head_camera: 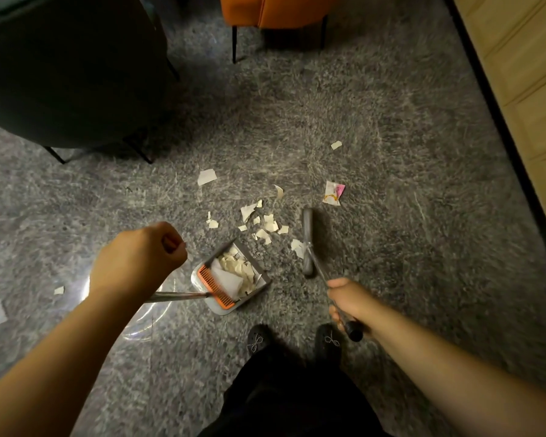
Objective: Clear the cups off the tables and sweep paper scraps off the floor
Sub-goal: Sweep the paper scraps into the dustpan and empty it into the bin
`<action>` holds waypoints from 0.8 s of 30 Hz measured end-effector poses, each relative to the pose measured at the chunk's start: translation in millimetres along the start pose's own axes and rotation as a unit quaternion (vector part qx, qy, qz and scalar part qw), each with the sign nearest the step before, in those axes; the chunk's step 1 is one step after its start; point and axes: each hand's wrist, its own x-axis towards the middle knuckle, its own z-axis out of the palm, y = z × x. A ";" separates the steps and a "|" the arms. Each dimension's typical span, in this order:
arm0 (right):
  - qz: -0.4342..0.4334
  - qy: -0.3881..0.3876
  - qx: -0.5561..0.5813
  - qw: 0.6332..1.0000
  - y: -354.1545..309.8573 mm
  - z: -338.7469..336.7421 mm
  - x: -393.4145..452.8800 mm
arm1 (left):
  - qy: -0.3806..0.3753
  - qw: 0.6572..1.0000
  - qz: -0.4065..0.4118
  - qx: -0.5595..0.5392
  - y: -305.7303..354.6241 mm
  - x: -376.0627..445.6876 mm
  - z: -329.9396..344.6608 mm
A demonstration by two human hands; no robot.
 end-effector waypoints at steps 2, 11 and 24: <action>-0.010 -0.022 -0.021 0.999 -9.3 3.5 1.3 | 0.002 1.000 0.004 0.002 0.8 -0.8 0.1; -0.017 -0.077 0.030 0.996 -35.1 -6.3 -7.0 | 0.015 1.000 0.007 0.004 -0.9 -2.7 0.6; -0.047 0.034 0.046 0.997 -60.9 -92.4 15.1 | -0.021 0.999 -0.026 0.017 3.6 11.3 -2.1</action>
